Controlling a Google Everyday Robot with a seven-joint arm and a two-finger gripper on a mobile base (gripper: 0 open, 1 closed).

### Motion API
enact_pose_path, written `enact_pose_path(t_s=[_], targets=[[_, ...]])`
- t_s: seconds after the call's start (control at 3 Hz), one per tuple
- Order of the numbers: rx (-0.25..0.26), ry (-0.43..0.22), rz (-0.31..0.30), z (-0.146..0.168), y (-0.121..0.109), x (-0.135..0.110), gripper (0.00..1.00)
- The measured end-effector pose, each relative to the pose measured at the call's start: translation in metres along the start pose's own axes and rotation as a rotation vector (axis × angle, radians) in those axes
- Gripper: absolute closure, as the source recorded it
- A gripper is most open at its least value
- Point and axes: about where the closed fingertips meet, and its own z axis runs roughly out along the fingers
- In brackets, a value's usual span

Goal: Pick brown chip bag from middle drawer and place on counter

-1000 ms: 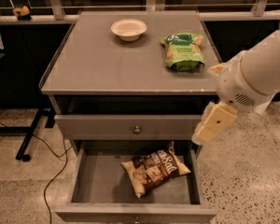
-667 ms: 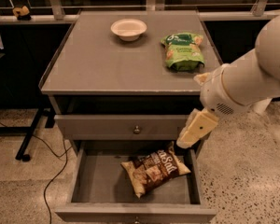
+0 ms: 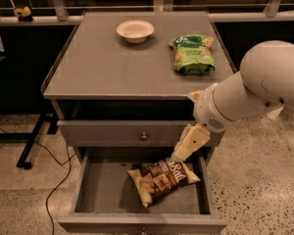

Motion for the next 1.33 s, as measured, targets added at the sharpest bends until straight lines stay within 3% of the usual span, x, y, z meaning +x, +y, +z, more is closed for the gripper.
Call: enact_pose_path(t_s=[0.67, 1.33], targets=[[0.022, -0.018, 0.090, 0.053, 0.016, 0.029, 0.00], [-0.059, -0.067, 0.138, 0.122, 0.034, 0.058, 0.00]])
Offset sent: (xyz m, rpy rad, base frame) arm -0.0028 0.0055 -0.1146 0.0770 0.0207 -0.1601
